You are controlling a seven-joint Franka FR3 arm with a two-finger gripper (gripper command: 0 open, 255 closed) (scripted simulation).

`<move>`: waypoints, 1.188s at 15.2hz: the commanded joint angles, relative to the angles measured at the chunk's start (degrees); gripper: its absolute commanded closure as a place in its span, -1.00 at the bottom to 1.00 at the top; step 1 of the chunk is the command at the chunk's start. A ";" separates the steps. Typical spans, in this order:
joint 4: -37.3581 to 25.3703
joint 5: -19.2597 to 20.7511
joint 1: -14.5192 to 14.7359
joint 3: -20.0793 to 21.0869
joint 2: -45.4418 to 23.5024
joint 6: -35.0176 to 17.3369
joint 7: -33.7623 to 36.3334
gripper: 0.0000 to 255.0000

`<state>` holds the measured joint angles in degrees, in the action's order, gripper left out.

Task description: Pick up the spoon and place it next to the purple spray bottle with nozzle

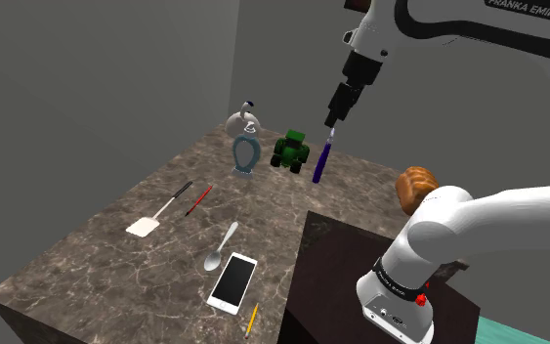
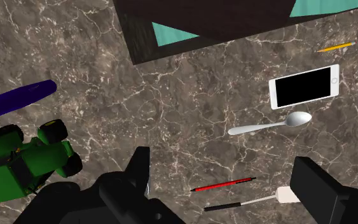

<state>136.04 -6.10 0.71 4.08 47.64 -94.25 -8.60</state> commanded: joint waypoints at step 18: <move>13.84 -7.19 6.53 17.30 -14.60 -31.45 8.55 -1.00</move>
<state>149.45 -13.01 6.92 20.08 34.60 -123.39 -0.81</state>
